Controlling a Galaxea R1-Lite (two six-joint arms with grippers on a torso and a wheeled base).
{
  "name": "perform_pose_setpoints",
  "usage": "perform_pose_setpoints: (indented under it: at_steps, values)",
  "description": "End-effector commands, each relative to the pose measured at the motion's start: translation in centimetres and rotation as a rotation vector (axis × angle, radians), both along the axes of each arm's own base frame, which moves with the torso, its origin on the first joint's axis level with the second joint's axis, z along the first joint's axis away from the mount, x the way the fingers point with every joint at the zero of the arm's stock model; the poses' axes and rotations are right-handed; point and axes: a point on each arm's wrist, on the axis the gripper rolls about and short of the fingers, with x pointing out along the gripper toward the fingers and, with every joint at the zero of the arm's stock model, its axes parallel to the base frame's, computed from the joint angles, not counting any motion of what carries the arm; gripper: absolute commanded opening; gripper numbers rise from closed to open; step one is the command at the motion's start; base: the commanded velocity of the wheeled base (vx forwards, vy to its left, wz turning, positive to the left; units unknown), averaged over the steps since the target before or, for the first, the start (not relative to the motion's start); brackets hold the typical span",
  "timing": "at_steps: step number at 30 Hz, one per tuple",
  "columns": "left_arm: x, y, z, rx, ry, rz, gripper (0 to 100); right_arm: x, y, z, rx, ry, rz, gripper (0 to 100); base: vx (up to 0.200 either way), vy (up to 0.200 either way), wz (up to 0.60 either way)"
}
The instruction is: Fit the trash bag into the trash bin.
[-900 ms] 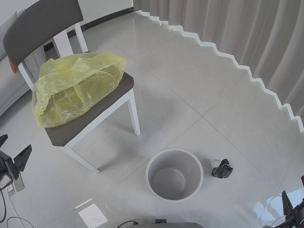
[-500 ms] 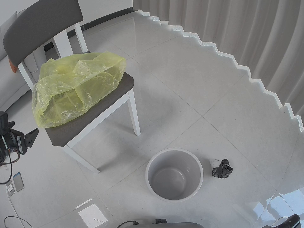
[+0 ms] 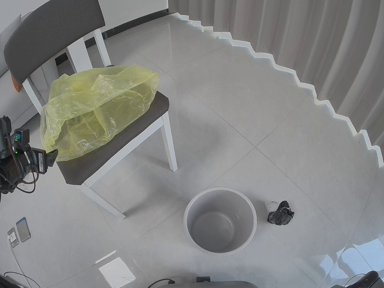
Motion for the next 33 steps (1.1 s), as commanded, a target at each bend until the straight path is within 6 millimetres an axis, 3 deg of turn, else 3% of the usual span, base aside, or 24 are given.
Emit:
perform_pose_setpoints:
  at_steps: [1, 10, 11, 29, 33]
  values:
    - [2.6, 0.3, -1.9, -0.010, 0.037, 0.006, 100, 0.6, 0.0, 0.4, 0.001, 0.018, 0.001, 100, 0.000, 0.000, 0.00]
    - [3.8, 0.5, -2.1, -0.070, -0.035, 0.029, 100, 0.7, 0.0, 0.0, -0.001, 0.033, -0.001, 100, 0.000, 0.000, 0.00]
    - [3.8, 0.5, -2.2, -0.072, -0.037, 0.025, 0, 0.8, 0.0, -0.1, -0.001, 0.039, -0.001, 100, 0.000, 0.000, 0.00]
    - [4.5, 0.1, -0.7, -0.091, -0.153, -0.055, 0, 1.2, 0.0, -2.0, -0.005, 0.091, 0.000, 100, 0.000, 0.000, 0.00]
    - [2.9, -2.0, 1.5, -0.091, -0.252, -0.174, 0, 1.3, 0.0, -1.8, -0.013, 0.093, 0.001, 100, 0.000, 0.000, 0.00]
